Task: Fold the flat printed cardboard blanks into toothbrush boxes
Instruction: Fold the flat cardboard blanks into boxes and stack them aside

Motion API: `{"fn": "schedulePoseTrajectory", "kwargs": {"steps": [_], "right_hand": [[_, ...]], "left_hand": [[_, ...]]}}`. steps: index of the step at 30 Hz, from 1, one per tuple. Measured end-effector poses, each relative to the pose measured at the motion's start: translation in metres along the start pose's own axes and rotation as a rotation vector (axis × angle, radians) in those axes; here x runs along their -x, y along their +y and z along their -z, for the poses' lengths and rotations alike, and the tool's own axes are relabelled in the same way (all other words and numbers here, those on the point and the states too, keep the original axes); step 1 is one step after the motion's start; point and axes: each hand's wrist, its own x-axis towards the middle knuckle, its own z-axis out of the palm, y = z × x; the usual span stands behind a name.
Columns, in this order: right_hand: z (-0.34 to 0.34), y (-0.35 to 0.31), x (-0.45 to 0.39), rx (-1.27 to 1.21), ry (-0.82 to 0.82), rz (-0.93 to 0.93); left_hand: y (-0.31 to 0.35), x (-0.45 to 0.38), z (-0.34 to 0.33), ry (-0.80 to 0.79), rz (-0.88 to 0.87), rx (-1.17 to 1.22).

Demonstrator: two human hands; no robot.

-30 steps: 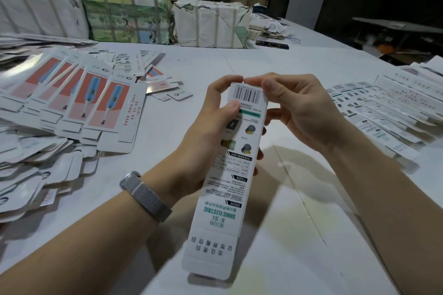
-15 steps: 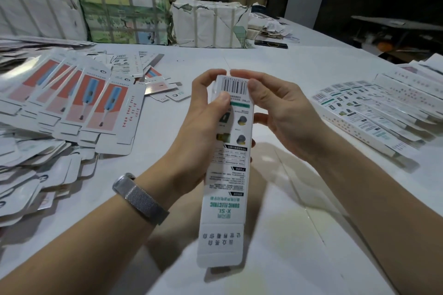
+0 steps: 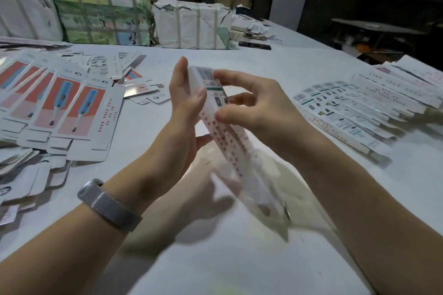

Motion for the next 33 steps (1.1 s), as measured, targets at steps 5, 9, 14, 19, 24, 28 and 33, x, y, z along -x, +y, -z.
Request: {"fn": "schedulePoseTrajectory", "kwargs": {"steps": [5, 9, 14, 19, 24, 28, 33], "right_hand": [[0.073, -0.005, -0.010, 0.383, 0.457, 0.004], [0.136, 0.034, -0.016, 0.954, 0.638, -0.330], [0.159, 0.078, -0.024, 0.959, 0.412, -0.705], [0.128, 0.064, -0.032, 1.042, 0.481, -0.211], [0.030, 0.025, -0.015, 0.061, 0.210, 0.003], [-0.017, 0.016, -0.003, -0.504, -0.069, -0.101], [-0.022, 0.025, 0.000, -0.622, -0.117, -0.153]], "left_hand": [[-0.005, -0.007, 0.004, 0.065, 0.174, 0.053], [-0.015, -0.012, 0.010, 0.104, 0.163, 0.014], [-0.025, -0.012, 0.017, 0.131, 0.169, -0.043], [-0.020, -0.012, 0.030, 0.208, 0.144, -0.178], [-0.025, -0.017, 0.071, 0.141, 0.193, -1.244], [-0.032, -0.014, 0.111, 0.143, 0.664, -1.574], [-0.020, -0.013, 0.103, 0.070, 0.490, -1.610]]}}
